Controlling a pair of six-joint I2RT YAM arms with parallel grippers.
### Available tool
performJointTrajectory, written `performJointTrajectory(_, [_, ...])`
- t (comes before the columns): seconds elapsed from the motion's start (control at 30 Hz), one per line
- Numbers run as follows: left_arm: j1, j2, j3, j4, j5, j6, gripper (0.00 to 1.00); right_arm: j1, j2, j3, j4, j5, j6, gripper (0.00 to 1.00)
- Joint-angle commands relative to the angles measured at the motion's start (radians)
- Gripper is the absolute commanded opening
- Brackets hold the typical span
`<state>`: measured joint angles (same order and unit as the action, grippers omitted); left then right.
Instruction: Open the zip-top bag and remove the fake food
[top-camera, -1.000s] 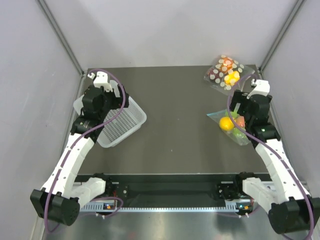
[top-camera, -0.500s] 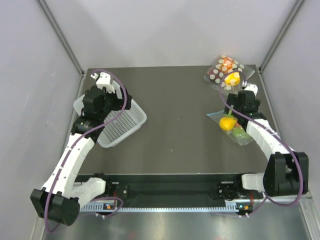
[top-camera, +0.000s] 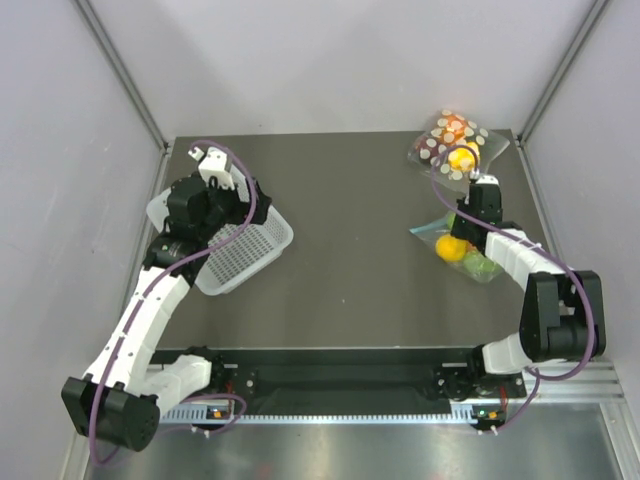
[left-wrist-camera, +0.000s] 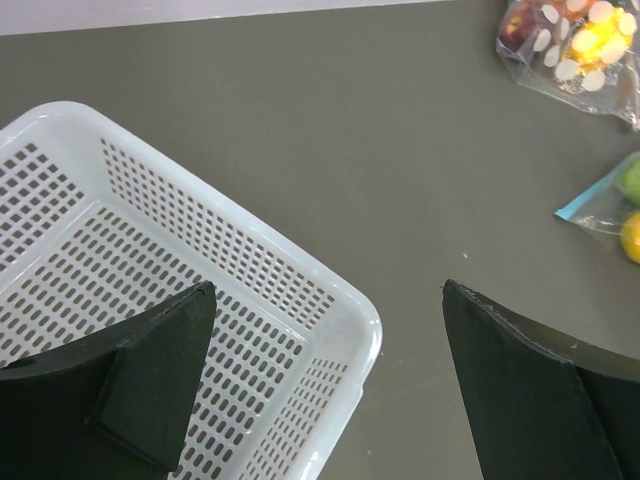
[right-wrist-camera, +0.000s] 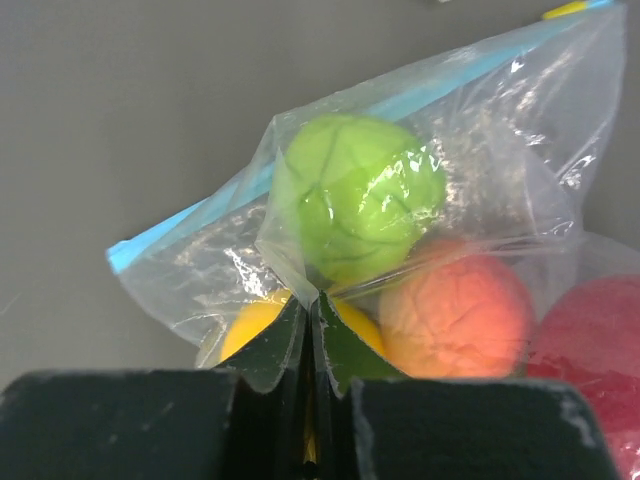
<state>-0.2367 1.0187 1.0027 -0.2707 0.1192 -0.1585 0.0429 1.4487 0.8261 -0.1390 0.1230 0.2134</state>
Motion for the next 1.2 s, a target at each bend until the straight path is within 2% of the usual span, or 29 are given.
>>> performJointTrajectory(0.0, [-0.012,0.003,-0.012,0.048,0.072,-0.006,1.00,-0.011,-0.030,0.007,0.030,-0.181,0.011,0.00])
performJointTrajectory(0.2, [-0.133,0.064,-0.019,0.091,0.079,-0.032,0.99,0.096,-0.129,-0.033,0.081,-0.373,-0.031,0.00])
performJointTrajectory(0.27, [-0.185,0.087,-0.048,0.160,0.111,-0.056,1.00,0.139,-0.169,-0.060,0.131,-0.471,-0.042,0.00])
performJointTrajectory(0.33, [-0.203,0.103,-0.097,0.227,0.198,-0.097,1.00,0.158,-0.191,-0.077,0.195,-0.564,-0.045,0.00])
performJointTrajectory(0.37, [-0.210,0.107,-0.114,0.320,0.229,-0.114,1.00,0.169,-0.204,-0.091,0.213,-0.671,-0.046,0.00])
performJointTrajectory(0.43, [-0.211,0.119,-0.163,0.393,0.314,-0.159,1.00,0.173,-0.212,-0.102,0.264,-0.768,-0.049,0.00])
performJointTrajectory(0.47, [-0.213,0.123,-0.177,0.445,0.344,-0.171,1.00,0.173,-0.224,-0.117,0.285,-0.868,-0.049,0.00])
performJointTrajectory(0.53, [-0.213,0.136,-0.209,0.488,0.393,-0.206,1.00,0.175,-0.235,-0.134,0.334,-0.951,-0.039,0.00])
performJointTrajectory(0.63, [-0.216,0.167,-0.263,0.588,0.474,-0.287,0.99,0.175,-0.269,-0.194,0.461,-1.078,0.035,0.00])
performJointTrajectory(0.67, [-0.217,0.176,-0.282,0.635,0.494,-0.318,0.99,0.175,-0.274,-0.205,0.555,-1.129,0.064,0.00])
performJointTrajectory(0.7, [-0.222,0.187,-0.297,0.675,0.519,-0.347,1.00,0.175,-0.278,-0.218,0.602,-1.148,0.126,0.00])
performJointTrajectory(0.73, [-0.233,0.211,-0.324,0.750,0.534,-0.393,0.96,0.176,-0.287,-0.240,0.655,-1.161,0.159,0.00])
performJointTrajectory(0.9, [-0.303,0.283,-0.345,0.840,0.550,-0.460,0.90,0.175,-0.289,-0.286,0.999,-1.230,0.393,0.00])
performJointTrajectory(0.93, [-0.315,0.309,-0.343,0.861,0.553,-0.475,0.89,0.175,-0.284,-0.292,1.031,-1.235,0.417,0.00])
performJointTrajectory(1.0, [-0.334,0.328,-0.345,0.883,0.556,-0.505,0.81,0.175,-0.278,-0.297,1.105,-1.243,0.470,0.00])
performJointTrajectory(1.1, [-0.340,0.354,-0.354,0.926,0.560,-0.538,0.68,0.175,-0.264,-0.301,1.139,-1.244,0.503,0.00])
performJointTrajectory(1.17, [-0.345,0.365,-0.360,0.959,0.560,-0.570,0.63,0.175,-0.254,-0.308,1.164,-1.244,0.512,0.00])
